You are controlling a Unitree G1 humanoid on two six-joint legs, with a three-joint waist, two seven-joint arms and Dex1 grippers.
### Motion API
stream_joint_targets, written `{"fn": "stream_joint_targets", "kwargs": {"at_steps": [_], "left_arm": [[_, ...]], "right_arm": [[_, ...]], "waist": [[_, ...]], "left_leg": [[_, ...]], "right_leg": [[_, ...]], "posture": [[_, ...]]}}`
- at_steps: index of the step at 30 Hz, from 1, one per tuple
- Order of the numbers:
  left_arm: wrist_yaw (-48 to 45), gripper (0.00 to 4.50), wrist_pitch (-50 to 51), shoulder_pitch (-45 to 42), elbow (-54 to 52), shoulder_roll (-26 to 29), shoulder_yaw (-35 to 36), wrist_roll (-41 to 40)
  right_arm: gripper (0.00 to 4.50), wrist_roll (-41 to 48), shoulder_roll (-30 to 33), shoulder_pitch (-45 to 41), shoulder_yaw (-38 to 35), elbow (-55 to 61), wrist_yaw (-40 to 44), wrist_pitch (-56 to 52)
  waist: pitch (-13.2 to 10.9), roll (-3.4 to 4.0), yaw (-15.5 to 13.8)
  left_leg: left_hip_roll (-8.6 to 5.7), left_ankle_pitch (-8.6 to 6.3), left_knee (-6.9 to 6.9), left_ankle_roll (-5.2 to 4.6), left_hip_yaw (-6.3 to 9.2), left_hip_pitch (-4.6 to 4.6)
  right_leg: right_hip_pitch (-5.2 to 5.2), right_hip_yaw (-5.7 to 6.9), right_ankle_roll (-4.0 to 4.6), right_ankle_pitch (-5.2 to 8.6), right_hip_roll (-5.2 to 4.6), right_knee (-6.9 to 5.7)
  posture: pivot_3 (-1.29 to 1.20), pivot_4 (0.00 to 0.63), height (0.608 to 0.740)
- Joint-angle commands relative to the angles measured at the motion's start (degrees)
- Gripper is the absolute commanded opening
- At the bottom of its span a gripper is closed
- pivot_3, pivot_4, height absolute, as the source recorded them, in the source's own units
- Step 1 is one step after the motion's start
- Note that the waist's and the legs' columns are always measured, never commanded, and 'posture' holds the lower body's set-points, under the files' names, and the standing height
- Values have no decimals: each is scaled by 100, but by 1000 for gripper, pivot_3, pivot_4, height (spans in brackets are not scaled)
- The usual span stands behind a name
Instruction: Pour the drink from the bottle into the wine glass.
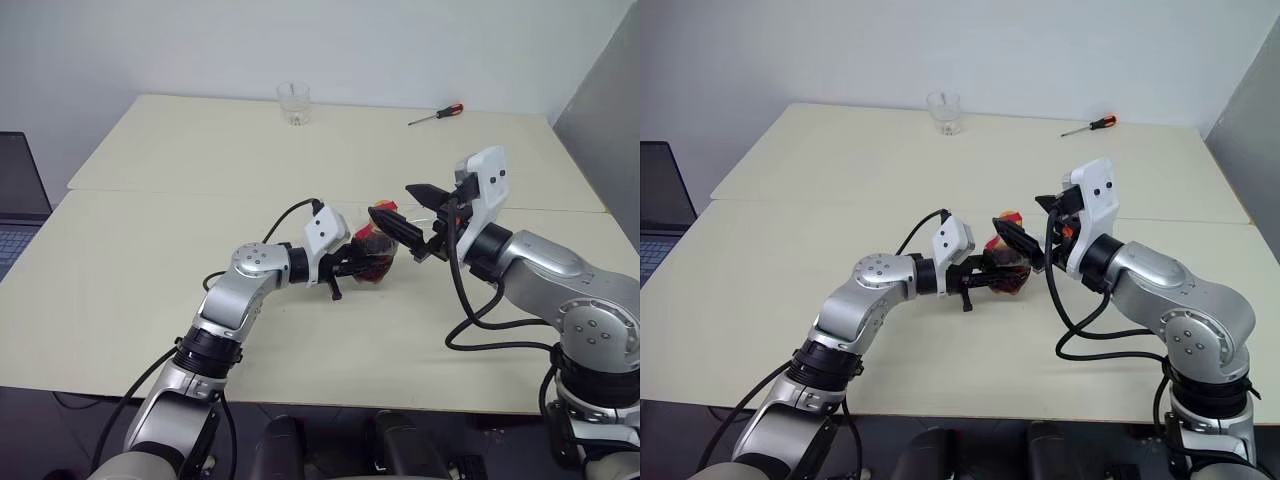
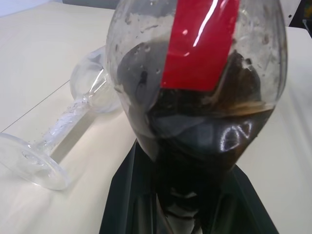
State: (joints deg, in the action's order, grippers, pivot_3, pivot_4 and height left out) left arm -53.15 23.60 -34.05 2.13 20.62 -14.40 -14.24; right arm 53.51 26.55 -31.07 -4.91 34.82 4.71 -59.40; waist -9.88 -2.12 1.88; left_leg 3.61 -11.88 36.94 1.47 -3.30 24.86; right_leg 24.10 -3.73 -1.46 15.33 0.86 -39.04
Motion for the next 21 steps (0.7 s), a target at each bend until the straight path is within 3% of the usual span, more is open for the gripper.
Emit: {"fn": "stream_joint_targets", "kwargs": {"at_steps": [1, 21], "left_arm": [[-4, 648, -75, -73, -300, 8, 131, -79], [-7, 648, -53, -65, -341, 31, 117, -94]], "right_arm": [[4500, 83, -27, -67, -60, 229, 35, 69], [4500, 300, 329, 284, -313, 298, 343, 85]], "waist": [[0, 0, -2], [0, 0, -2]], "left_leg": [[0, 0, 0, 0, 0, 0], [0, 0, 0, 0, 0, 0]], "right_leg": [[0, 0, 0, 0, 0, 0], [-1, 0, -5, 3, 0, 1]], "posture": [[0, 150, 740], [0, 150, 740]]}}
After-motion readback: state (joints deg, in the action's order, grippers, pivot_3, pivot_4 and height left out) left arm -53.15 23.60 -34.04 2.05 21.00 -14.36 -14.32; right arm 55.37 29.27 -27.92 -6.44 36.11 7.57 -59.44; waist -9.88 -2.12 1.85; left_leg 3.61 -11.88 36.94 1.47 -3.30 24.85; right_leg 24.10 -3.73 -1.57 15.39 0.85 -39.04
